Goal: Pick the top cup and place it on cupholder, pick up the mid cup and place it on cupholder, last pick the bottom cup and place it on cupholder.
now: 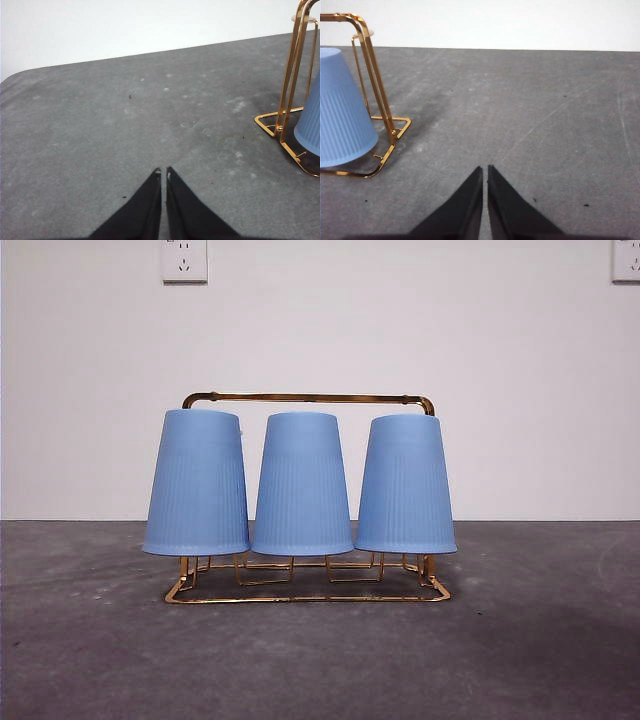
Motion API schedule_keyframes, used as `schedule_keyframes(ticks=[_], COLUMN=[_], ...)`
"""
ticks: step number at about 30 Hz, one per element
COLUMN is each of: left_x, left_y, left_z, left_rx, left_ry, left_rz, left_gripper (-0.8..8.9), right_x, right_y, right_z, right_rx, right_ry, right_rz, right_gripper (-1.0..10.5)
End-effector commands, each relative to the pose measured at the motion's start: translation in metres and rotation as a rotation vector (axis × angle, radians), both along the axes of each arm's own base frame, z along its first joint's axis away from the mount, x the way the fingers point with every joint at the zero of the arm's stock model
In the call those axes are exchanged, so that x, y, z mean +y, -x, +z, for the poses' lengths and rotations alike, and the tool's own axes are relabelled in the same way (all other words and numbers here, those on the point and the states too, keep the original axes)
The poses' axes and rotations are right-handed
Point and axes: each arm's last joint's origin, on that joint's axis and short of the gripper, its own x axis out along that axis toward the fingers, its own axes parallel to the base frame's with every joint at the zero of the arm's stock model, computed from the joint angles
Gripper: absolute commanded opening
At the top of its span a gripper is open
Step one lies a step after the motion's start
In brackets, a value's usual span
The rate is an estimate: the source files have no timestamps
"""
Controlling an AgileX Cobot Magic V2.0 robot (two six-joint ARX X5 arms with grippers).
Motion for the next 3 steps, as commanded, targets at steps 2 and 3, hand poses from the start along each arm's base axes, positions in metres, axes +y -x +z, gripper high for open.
schedule_keyframes(ticks=[2, 3], left_x=[0.0002, 0.0002], left_y=[-0.0008, -0.0008], left_z=[-0.0073, -0.0073], left_rx=[0.026, 0.026], left_ry=[0.008, 0.008], left_rz=[0.002, 0.002], left_gripper=[0.09, 0.09], right_x=[0.0001, 0.0001], right_y=[-0.0003, -0.0003], right_z=[-0.0013, -0.0013], right_rx=[0.0, 0.0], right_ry=[-0.011, -0.011], right_rz=[-0.001, -0.001], right_gripper=[0.1, 0.1])
